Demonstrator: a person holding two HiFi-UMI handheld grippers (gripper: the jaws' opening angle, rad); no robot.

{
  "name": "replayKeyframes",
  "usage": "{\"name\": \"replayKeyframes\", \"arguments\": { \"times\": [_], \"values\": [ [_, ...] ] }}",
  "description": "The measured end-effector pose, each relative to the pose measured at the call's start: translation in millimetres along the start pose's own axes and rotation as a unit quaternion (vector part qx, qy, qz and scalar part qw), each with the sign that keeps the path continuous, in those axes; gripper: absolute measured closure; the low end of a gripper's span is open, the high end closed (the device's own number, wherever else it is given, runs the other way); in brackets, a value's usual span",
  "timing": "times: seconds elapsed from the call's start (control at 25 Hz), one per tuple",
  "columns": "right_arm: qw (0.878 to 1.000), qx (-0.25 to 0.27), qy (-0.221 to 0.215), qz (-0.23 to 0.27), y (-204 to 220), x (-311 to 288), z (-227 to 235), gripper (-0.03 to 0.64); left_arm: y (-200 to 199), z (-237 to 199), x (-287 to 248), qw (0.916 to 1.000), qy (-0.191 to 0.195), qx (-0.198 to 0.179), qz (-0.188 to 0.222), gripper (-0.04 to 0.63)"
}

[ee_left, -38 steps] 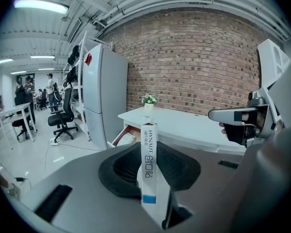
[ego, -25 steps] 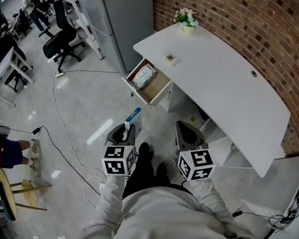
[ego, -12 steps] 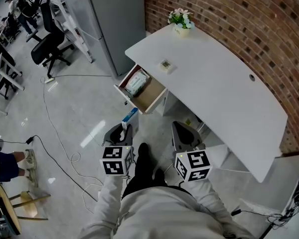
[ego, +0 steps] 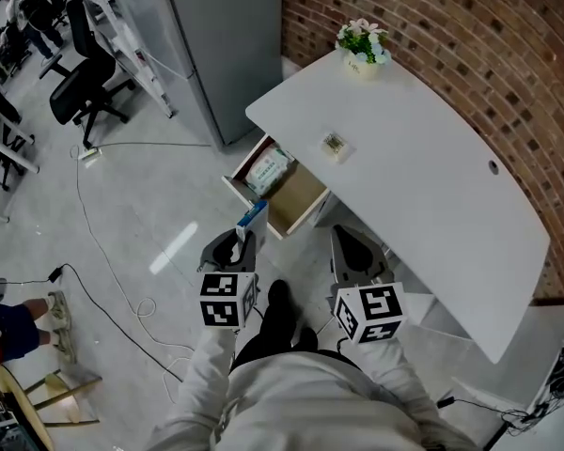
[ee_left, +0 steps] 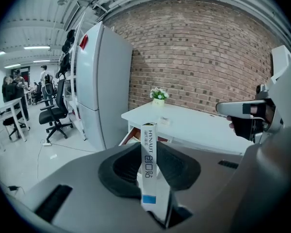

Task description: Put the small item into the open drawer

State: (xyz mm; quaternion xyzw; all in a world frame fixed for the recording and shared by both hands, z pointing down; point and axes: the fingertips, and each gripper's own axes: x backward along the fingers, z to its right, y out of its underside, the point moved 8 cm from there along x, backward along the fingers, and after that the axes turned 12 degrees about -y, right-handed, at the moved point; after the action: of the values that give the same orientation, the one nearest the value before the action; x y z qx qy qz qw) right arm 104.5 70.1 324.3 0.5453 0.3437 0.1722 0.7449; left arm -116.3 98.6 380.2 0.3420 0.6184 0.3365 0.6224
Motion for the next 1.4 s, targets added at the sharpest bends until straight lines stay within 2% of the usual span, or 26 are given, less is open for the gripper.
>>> {"name": "replayKeyframes", "arguments": {
  "times": [0.36, 0.64, 1.16, 1.4],
  "values": [
    [1.0, -0.01, 0.027, -0.007, -15, -54, 10, 0.591, -16, -35, -56, 0.9996, 0.021, -0.004, -0.017, 0.494],
    [0.999, -0.016, 0.042, -0.012, -18, -74, 15, 0.591, -23, -45, -88, 0.9987, 0.038, -0.017, -0.029, 0.494],
    [0.997, -0.035, 0.06, -0.015, -10, -82, 35, 0.591, -8, -24, -135, 0.9949, 0.055, -0.044, -0.072, 0.494],
    [0.997, -0.046, 0.066, -0.017, -3, -88, 49, 0.591, -4, -9, -159, 0.9937, 0.065, -0.035, -0.084, 0.494]
  ]
}}
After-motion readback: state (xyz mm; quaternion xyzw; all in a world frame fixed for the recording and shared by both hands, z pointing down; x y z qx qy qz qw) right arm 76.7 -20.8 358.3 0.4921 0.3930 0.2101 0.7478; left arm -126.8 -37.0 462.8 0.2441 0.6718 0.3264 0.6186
